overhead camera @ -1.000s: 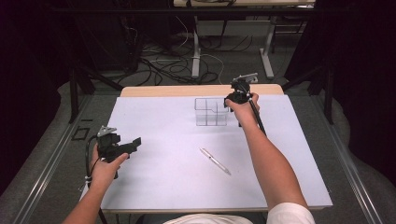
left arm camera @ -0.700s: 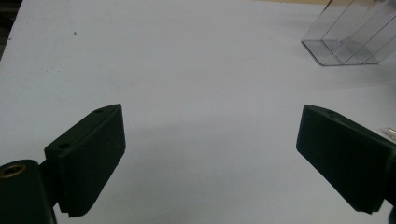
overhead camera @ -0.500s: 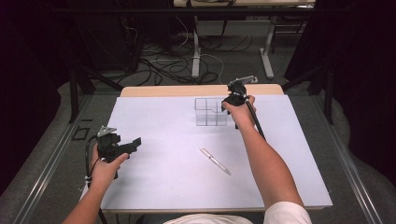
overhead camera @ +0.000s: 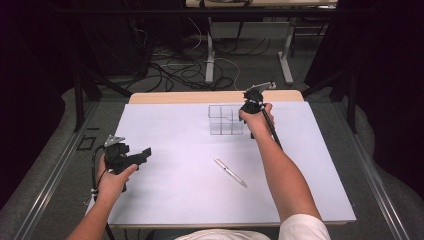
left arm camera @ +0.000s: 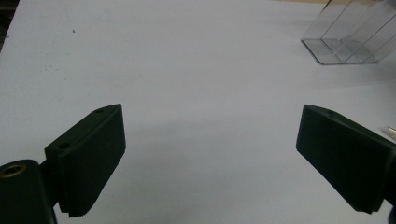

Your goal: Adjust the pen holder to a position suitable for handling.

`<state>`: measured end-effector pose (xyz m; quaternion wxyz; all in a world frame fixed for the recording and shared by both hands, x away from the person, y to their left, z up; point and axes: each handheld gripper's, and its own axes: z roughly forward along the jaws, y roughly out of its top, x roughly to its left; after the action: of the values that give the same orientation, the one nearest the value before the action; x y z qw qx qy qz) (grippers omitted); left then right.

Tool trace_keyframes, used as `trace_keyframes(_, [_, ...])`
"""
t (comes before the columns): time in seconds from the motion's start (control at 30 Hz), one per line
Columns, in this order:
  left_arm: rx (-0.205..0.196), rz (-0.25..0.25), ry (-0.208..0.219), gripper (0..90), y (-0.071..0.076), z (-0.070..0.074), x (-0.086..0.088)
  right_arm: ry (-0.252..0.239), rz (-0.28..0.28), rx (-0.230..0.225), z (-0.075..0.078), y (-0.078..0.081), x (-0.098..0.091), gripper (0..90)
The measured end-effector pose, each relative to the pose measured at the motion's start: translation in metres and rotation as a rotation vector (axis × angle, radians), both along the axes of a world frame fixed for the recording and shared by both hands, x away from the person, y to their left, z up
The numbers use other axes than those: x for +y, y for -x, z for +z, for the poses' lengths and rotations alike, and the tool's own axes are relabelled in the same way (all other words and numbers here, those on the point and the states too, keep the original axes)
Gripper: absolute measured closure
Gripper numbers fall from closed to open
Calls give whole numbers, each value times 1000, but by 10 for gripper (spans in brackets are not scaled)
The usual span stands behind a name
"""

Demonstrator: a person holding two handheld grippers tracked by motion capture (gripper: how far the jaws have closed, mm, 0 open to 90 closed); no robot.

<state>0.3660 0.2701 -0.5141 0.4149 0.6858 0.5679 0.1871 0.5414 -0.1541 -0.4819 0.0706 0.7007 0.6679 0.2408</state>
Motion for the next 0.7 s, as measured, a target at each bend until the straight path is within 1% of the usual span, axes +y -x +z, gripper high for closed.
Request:
trace_keyframes(0.03, [0,0,0,83,0,0,0,10,3,6,0,0,0,783])
trace_keyframes(0.07, [0,0,1,83,0,0,0,12,7,3,-1,0,0,784])
trace_keyframes(0.1, [0,0,1,83,0,0,0,11,-1,14,0,-1,1,789])
trace_keyframes(0.17, [1,-1,1,83,0,0,0,22,-6,21,1,-1,1,801])
trace_keyframes(0.2, [4,-3,0,83,0,0,1,24,-8,22,1,-1,1,810])
trace_keyframes(0.23, [3,-3,0,83,0,0,1,14,-10,16,2,-1,2,819])
trace_keyframes(0.27, [4,-3,0,83,0,0,1,26,-15,21,3,-1,1,827])
trace_keyframes(0.37, [4,-3,0,83,0,0,1,23,-12,19,4,-1,1,834])
trace_keyframes(0.47, [2,-3,1,83,0,0,0,38,-31,29,5,-1,2,837])
trace_keyframes(0.5, [2,-3,1,83,0,0,0,2,-29,-5,3,-1,2,837])
trace_keyframes(0.53, [3,-3,0,83,0,0,0,16,-21,9,4,0,1,838])
trace_keyframes(0.57, [3,-4,0,83,0,0,0,39,-30,32,5,-1,2,838])
trace_keyframes(0.6, [4,-4,-1,83,0,0,1,45,-30,38,6,-1,2,839])
trace_keyframes(0.67, [4,-4,-1,83,0,0,1,8,-22,-3,3,-1,1,843])
trace_keyframes(0.7, [5,-5,-2,83,0,0,1,30,-26,17,5,-1,2,845])
